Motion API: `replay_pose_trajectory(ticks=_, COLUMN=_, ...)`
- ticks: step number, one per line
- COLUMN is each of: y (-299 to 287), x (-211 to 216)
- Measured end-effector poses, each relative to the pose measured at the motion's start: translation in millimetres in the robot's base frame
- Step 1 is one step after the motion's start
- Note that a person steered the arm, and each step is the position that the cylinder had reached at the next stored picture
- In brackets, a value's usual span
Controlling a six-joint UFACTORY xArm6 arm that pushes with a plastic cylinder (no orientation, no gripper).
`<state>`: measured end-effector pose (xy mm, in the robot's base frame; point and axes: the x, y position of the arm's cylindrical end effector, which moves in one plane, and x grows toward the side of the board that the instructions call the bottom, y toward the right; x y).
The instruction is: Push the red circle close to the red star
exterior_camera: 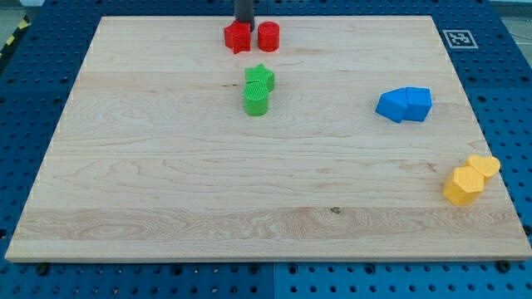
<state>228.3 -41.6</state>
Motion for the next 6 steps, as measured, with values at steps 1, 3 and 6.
replay_pose_trajectory(ticks=1, y=-1.2, x=4.3)
replay_pose_trajectory(ticks=3, y=61.7, x=-18.9)
replay_pose_trajectory(ticks=6, y=28.5, x=9.9)
